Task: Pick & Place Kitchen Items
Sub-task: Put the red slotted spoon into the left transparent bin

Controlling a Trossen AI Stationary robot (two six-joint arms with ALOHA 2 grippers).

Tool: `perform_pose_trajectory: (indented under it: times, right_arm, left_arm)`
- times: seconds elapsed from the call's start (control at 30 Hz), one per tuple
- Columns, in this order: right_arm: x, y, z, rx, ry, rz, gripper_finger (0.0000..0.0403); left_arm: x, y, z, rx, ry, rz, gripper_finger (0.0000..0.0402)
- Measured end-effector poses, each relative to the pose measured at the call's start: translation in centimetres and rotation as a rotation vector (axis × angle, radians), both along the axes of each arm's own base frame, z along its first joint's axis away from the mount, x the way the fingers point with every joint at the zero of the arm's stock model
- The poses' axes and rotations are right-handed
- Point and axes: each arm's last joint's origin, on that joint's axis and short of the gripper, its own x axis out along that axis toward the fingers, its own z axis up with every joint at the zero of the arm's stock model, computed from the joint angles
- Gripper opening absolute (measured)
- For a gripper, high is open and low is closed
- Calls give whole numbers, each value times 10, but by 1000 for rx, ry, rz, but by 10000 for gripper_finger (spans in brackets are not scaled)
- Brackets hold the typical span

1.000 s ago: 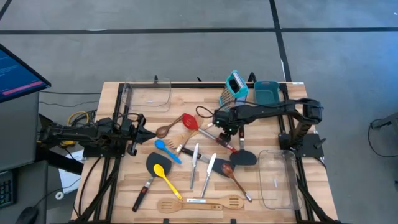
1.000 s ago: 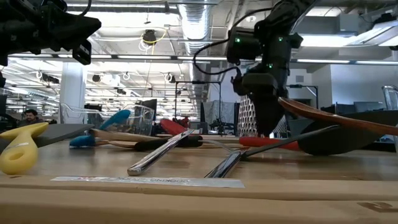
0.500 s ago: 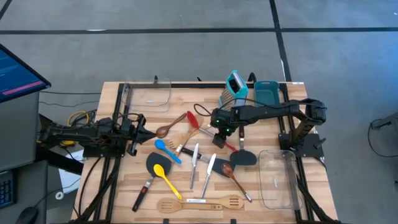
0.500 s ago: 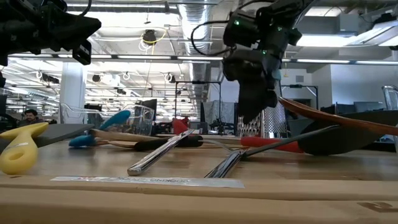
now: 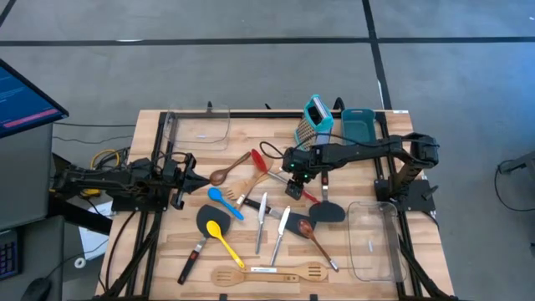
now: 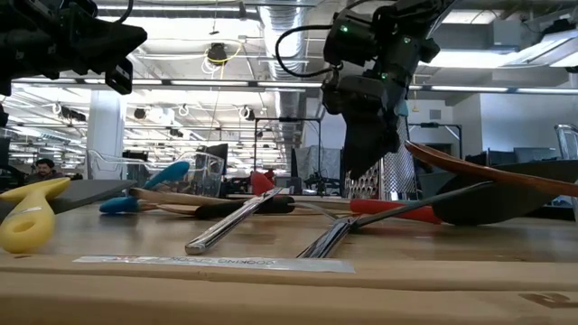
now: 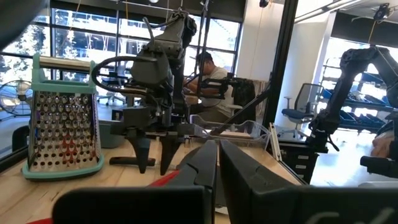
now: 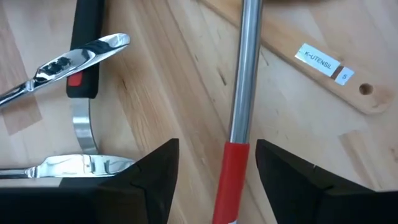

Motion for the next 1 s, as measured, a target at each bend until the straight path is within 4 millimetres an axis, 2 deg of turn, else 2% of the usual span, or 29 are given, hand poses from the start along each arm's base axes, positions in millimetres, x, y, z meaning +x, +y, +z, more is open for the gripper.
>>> perform_pose_trajectory:
  times: [0.1, 0.33, 0.53, 0.7, 0.83, 1.0]
  right_arm:
    - [-1, 0, -3, -11, -2, 23, 209]
    - [-8, 1, -27, -16, 60, 21, 210]
    - [-4, 8, -51, -10, 136, 43, 210]
    - [-3, 9, -60, -18, 170, 42, 205]
    - [-3, 8, -59, -31, 163, 37, 177]
    - [-4, 7, -53, -66, 150, 22, 108]
  left_arm:
    - [0, 0, 0, 0, 0, 0, 8]
    - [0, 0, 0, 0, 5, 0, 8]
    - [0, 0, -1, 0, 5, 0, 8]
    - [1, 0, -1, 0, 11, 0, 8]
    - [3, 0, -3, 1, 36, 0, 8]
    - [6, 0, -7, 1, 78, 0, 8]
